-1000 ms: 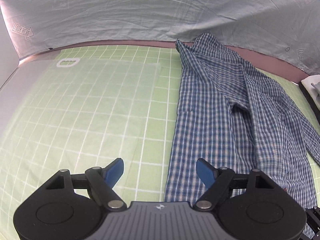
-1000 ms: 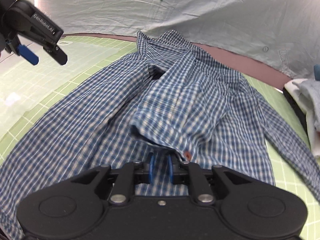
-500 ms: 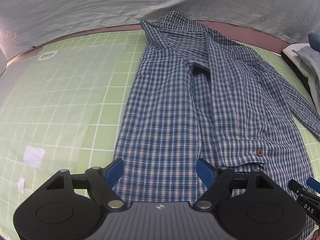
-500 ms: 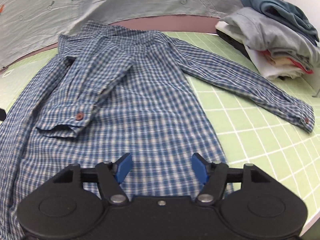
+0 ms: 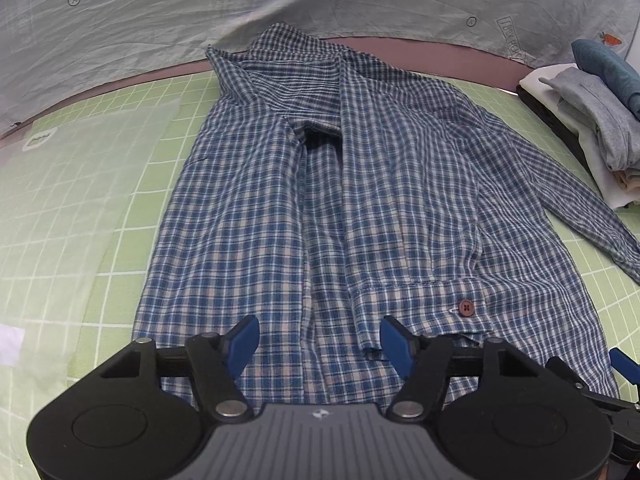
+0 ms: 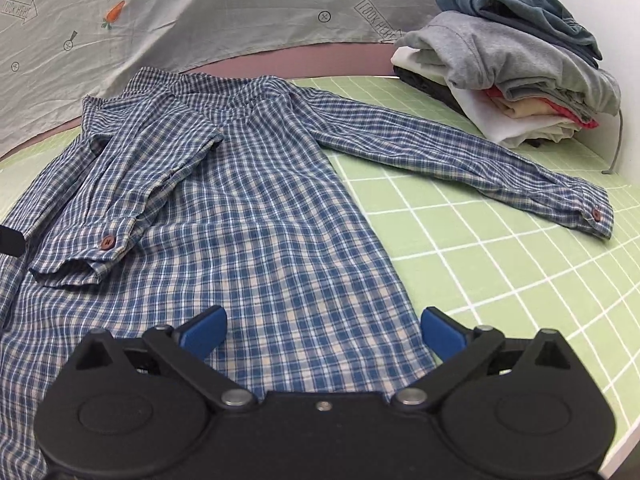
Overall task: Fold clothes
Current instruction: 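Grasp the shirt hem beside the button with the left gripper and pull it straight, then release the shirt hem with the left gripper and withdraw it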
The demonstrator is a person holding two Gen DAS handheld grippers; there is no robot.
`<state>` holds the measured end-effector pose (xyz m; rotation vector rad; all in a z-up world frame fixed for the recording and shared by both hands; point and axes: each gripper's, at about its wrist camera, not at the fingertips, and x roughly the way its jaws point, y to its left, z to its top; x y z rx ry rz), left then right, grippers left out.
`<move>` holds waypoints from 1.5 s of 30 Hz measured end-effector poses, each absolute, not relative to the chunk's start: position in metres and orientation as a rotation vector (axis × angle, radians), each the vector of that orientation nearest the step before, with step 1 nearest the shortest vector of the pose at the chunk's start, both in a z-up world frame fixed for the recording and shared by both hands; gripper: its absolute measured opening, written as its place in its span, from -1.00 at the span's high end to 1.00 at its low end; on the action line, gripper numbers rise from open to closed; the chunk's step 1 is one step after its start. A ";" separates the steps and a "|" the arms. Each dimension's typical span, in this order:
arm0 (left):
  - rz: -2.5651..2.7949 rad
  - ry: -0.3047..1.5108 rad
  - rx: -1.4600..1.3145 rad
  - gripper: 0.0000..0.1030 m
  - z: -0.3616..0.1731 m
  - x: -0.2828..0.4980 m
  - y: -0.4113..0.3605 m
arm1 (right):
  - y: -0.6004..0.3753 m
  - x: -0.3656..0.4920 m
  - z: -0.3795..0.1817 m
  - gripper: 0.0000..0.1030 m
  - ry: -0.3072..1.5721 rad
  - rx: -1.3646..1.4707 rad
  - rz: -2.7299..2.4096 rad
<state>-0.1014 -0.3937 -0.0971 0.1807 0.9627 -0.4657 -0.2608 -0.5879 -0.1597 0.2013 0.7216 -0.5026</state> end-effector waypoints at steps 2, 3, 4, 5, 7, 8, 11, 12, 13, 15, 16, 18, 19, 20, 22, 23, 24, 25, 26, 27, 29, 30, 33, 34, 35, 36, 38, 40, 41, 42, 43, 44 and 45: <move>-0.496 0.967 0.185 -0.21 -0.100 -0.102 -0.400 | -0.586 -0.264 -0.162 -1.00 0.693 0.191 -0.504; -0.510 0.969 0.186 -0.15 -0.102 -0.102 -0.402 | -0.585 -0.266 -0.163 -1.00 0.679 0.187 -0.504; -0.521 0.972 0.186 -0.08 -0.104 -0.102 -0.406 | -0.584 -0.267 -0.164 -1.00 0.668 0.184 -0.506; -0.529 0.977 0.183 -0.02 -0.105 -0.102 -0.408 | -0.583 -0.269 -0.164 -1.00 0.657 0.181 -0.508; -0.544 0.996 0.169 0.24 -0.109 -0.101 -0.411 | -0.582 -0.270 -0.165 -1.00 0.642 0.176 -0.512; -0.548 1.006 0.160 0.30 -0.111 -0.101 -0.413 | -0.582 -0.270 -0.165 -1.00 0.642 0.177 -0.513; -0.541 1.018 0.148 0.46 -0.115 -0.101 -0.415 | -0.581 -0.270 -0.165 -1.00 0.641 0.177 -0.514; -0.541 1.017 0.143 0.66 -0.116 -0.102 -0.416 | -0.581 -0.270 -0.165 -1.00 0.641 0.177 -0.514; -0.543 1.014 0.132 0.84 -0.115 -0.103 -0.414 | -0.581 -0.270 -0.165 -1.00 0.640 0.177 -0.514; -0.546 1.008 0.109 0.91 -0.113 -0.104 -0.412 | -0.580 -0.270 -0.166 -1.00 0.638 0.176 -0.515; -0.547 1.004 0.098 0.96 -0.112 -0.105 -0.411 | -0.580 -0.270 -0.166 -1.00 0.638 0.176 -0.515; -0.550 0.998 0.075 0.97 -0.110 -0.107 -0.408 | -0.580 -0.270 -0.166 -1.00 0.637 0.176 -0.515; -0.551 0.995 0.064 0.98 -0.109 -0.108 -0.407 | -0.580 -0.270 -0.166 -1.00 0.637 0.176 -0.515; -0.551 0.988 0.059 0.98 -0.107 -0.110 -0.405 | -0.580 -0.270 -0.166 -1.00 0.636 0.176 -0.515; -0.538 0.961 0.037 0.98 -0.099 -0.117 -0.402 | -0.580 -0.270 -0.166 -1.00 0.636 0.176 -0.515; -0.534 0.953 0.028 0.98 -0.094 -0.121 -0.401 | -0.580 -0.270 -0.167 -1.00 0.636 0.175 -0.515; -0.537 0.947 0.022 0.98 -0.091 -0.126 -0.398 | -0.580 -0.270 -0.167 -1.00 0.636 0.175 -0.515; -0.535 0.936 0.012 0.98 -0.087 -0.131 -0.393 | -0.580 -0.270 -0.167 -1.00 0.635 0.175 -0.515; -0.531 0.932 0.003 0.98 -0.083 -0.135 -0.390 | -0.580 -0.270 -0.167 -1.00 0.635 0.175 -0.515; -0.528 0.931 -0.005 0.98 -0.081 -0.139 -0.385 | -0.580 -0.270 -0.167 -1.00 0.635 0.175 -0.515; -0.522 0.928 -0.023 0.98 -0.075 -0.147 -0.377 | -0.579 -0.270 -0.167 -1.00 0.635 0.175 -0.515; -0.522 0.929 -0.038 0.99 -0.073 -0.151 -0.372 | -0.579 -0.270 -0.167 -1.00 0.635 0.175 -0.515; -0.514 0.922 -0.069 0.99 -0.064 -0.163 -0.356 | -0.580 -0.270 -0.167 -1.00 0.635 0.175 -0.515; -0.510 0.923 -0.084 0.99 -0.061 -0.166 -0.350 | -0.579 -0.270 -0.167 -1.00 0.635 0.175 -0.515; -0.506 0.928 -0.108 0.99 -0.058 -0.169 -0.344 | -0.579 -0.270 -0.167 -1.00 0.635 0.175 -0.515; -0.502 0.932 -0.132 0.99 -0.056 -0.171 -0.337 | -0.579 -0.270 -0.167 -1.00 0.635 0.175 -0.516; -0.484 0.952 -0.170 0.99 -0.056 -0.175 -0.321 | -0.579 -0.270 -0.167 -1.00 0.634 0.175 -0.516; -0.449 0.971 -0.176 0.98 -0.060 -0.179 -0.309 | -0.579 -0.270 -0.167 -1.00 0.634 0.174 -0.515; -0.428 0.982 -0.176 0.98 -0.063 -0.181 -0.303 | -0.579 -0.271 -0.167 -1.00 0.634 0.174 -0.515; -0.407 0.994 -0.177 0.98 -0.066 -0.183 -0.298 | -0.579 -0.271 -0.167 -1.00 0.634 0.174 -0.515; -0.380 1.009 -0.189 0.98 -0.071 -0.183 -0.290 | -0.579 -0.271 -0.167 -1.00 0.634 0.174 -0.515; -0.356 1.021 -0.196 0.98 -0.075 -0.184 -0.285 | -0.579 -0.271 -0.167 -1.00 0.634 0.174 -0.515; -0.342 1.030 -0.198 0.98 -0.078 -0.183 -0.281 | -0.579 -0.271 -0.167 -1.00 0.634 0.174 -0.515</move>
